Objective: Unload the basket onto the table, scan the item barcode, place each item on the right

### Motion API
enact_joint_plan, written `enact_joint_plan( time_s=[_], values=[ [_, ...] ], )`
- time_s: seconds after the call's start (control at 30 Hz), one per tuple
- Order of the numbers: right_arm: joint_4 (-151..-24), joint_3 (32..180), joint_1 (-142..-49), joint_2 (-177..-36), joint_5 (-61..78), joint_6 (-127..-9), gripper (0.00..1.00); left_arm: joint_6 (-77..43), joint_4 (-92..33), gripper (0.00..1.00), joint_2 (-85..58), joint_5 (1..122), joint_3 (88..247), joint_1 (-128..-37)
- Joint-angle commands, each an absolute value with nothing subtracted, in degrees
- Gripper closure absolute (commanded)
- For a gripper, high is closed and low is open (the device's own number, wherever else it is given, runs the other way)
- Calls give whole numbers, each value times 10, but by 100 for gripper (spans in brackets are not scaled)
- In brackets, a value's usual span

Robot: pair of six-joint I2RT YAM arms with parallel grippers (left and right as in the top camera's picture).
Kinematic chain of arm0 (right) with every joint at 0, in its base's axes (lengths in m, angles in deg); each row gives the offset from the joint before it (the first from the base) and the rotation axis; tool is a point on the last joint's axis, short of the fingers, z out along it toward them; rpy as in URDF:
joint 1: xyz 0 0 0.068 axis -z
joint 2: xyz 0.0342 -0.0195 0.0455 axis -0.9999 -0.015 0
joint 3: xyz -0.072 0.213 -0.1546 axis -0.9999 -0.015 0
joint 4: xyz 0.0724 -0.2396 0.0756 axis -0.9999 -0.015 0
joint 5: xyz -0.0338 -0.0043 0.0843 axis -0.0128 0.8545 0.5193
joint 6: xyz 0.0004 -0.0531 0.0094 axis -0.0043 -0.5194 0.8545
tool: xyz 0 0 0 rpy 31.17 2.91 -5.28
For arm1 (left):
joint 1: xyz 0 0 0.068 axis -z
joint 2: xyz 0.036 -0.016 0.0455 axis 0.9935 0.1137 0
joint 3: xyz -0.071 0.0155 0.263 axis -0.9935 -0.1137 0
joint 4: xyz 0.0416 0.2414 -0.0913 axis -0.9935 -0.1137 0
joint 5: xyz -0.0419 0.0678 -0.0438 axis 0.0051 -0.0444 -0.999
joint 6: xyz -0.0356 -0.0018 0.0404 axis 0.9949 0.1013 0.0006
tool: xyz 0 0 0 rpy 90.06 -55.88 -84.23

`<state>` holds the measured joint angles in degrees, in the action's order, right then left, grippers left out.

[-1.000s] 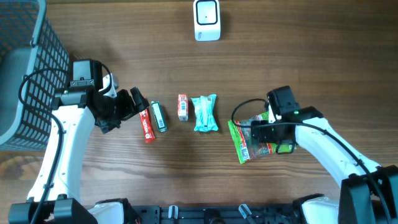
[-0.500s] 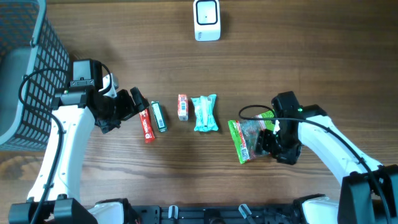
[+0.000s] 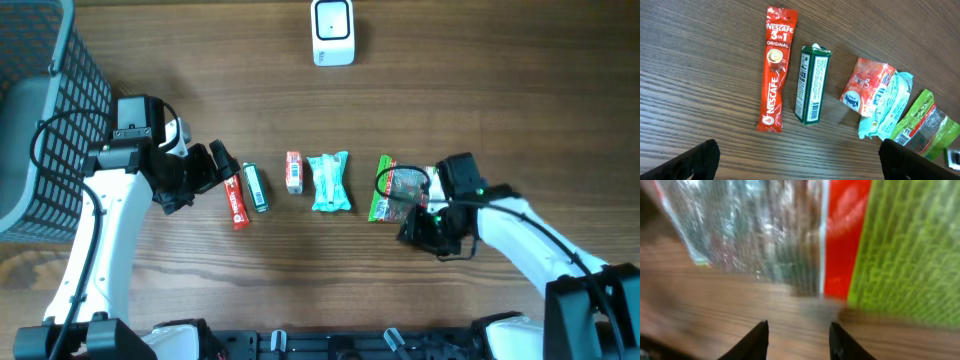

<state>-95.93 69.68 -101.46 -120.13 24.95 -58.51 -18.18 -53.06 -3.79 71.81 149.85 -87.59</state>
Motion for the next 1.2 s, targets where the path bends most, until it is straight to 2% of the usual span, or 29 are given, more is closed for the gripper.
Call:
enact_joint_plan(
  time_s=[0.0, 0.13, 0.2, 0.3, 0.33, 0.4, 0.47, 0.7, 0.8, 0.87, 0.93, 1.03, 1.1, 1.17],
  values=[
    [-1029, 800, -1017, -1207, 174, -622, 51, -182, -531, 0, -44, 713, 1496, -874],
    [-1027, 819, -1017, -1208, 28, -619, 30, -182, -531, 0, -44, 713, 1496, -874],
    [-1012, 807, -1017, -1208, 0, -617, 13, -182, -531, 0, -44, 713, 1496, -874],
    [-959, 772, -1017, -1208, 1, -617, 6, -182, -531, 0, -44, 713, 1496, -874],
    [-928, 759, -1017, -1208, 12, -621, 7, -182, -531, 0, -44, 713, 1496, -874],
    [-913, 754, -1017, -1208, 53, -622, 15, -182, -531, 0, -44, 713, 1496, -874],
    [-913, 754, -1017, -1208, 55, -622, 16, -182, -531, 0, -44, 713, 1496, -874],
    [-866, 711, -1017, -1208, 2, -603, 10, -182, -531, 0, -44, 713, 1496, -874],
    [-843, 687, -1017, -1209, 2, -588, 11, -182, -531, 0, -44, 713, 1496, -874],
    [-821, 674, -1017, -1219, 2, -590, 17, -182, -531, 0, -44, 713, 1496, -874],
    [-810, 672, -1017, -1238, 0, -599, 18, -182, -531, 0, -44, 713, 1496, -874],
    [-787, 672, -1017, -1278, 4, -606, 10, -182, -531, 0, -44, 713, 1496, -874],
    [-773, 672, -1017, -1297, 30, -606, 21, -182, -531, 0, -44, 713, 1496, -874],
    [-774, 672, -1017, -1297, 38, -606, 26, -182, -531, 0, -44, 713, 1496, -874]
  ],
)
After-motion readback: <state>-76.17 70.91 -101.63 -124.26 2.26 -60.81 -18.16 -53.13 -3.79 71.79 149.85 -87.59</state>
